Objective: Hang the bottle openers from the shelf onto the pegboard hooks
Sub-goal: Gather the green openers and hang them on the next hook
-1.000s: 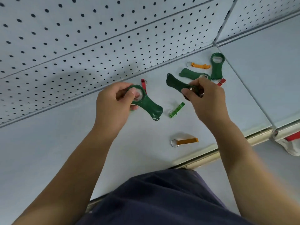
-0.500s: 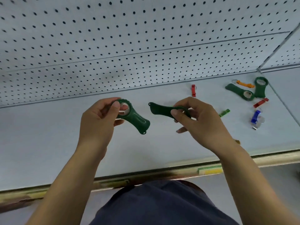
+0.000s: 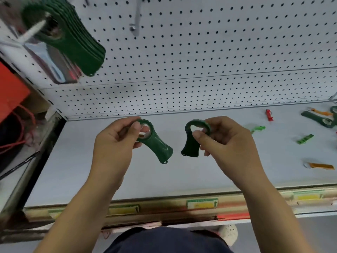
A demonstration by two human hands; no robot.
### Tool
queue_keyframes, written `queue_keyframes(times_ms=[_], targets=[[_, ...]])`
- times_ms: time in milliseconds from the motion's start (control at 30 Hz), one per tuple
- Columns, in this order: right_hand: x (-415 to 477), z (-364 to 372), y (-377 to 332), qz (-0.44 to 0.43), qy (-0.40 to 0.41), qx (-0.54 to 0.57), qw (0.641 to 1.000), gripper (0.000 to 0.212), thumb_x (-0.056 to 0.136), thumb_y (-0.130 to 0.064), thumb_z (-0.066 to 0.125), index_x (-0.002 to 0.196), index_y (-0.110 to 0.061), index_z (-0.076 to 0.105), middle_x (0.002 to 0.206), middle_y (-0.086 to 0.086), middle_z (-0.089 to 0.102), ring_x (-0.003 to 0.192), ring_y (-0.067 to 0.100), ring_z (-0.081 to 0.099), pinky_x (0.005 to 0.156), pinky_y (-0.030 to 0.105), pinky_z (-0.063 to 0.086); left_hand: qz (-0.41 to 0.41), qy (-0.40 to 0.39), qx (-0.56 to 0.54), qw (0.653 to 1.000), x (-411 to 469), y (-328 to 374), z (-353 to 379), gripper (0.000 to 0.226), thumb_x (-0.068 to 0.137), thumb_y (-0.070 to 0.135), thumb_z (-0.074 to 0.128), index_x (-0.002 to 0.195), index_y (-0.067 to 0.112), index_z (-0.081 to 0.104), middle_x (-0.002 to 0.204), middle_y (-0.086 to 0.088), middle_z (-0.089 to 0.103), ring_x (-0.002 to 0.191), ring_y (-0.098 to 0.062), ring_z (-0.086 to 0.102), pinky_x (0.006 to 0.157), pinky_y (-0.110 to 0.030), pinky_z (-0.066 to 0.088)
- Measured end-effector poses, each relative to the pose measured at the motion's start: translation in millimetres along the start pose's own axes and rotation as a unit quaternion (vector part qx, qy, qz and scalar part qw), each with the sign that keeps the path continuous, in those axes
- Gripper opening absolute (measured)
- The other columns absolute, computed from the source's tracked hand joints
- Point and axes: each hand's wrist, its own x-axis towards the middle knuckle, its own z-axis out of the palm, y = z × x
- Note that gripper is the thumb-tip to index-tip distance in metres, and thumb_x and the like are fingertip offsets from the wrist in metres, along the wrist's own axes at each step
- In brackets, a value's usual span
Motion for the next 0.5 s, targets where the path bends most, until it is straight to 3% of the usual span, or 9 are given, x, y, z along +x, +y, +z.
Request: queue_keyframes(times_ms=[133,267,433,500], targets=[[-11.3,43.6,-18.8,-0.016,-0.014,0.04,0.999,0.01,0.083,-0.014,0.081,0.087,-0.018,0.073,0.078,0.004,0.075,0.063,0.014,0.067,0.057,0.019,0.052,0.021,0.002,-0.006,1.0,4.3,6.7,-37.7,0.017,0.098,0.015,0.062,0.103,0.026,0.074,0.091,0.009,0.079,0.09,-0.006,0.073,0.071,-0.019,0.057],[-20.2,74.1,-44.1,-0.053,-0.034,0.034,0.997,0.008,0.084,-0.017,0.08,0.082,-0.022,0.074,0.079,0.0,0.076,0.069,0.011,0.066,0.06,0.019,0.051,0.058,0.013,-0.027,0.998,5.1,19.6,-68.7,0.018,0.099,0.015,0.061,0.102,0.028,0.074,0.092,0.008,0.079,0.091,-0.009,0.073,0.075,-0.023,0.057],[-23.2,102.1,-75.5,-0.097,-0.066,0.028,0.993,0.005,0.083,-0.021,0.08,0.082,-0.022,0.075,0.082,0.003,0.076,0.08,0.029,0.07,0.065,0.026,0.057,0.102,0.039,-0.064,0.992,2.5,31.9,-94.2,0.018,0.099,0.014,0.061,0.101,0.027,0.074,0.092,0.007,0.079,0.091,-0.012,0.073,0.077,-0.026,0.058],[-24.4,111.4,-88.5,-0.116,-0.07,0.03,0.99,0.005,0.083,-0.024,0.079,0.082,-0.023,0.075,0.082,0.002,0.076,0.078,0.028,0.069,0.061,0.026,0.056,0.111,0.051,-0.077,0.989,0.7,36.1,-101.9,0.018,0.098,0.014,0.061,0.102,0.025,0.074,0.093,0.006,0.079,0.092,-0.015,0.073,0.078,-0.025,0.059]])
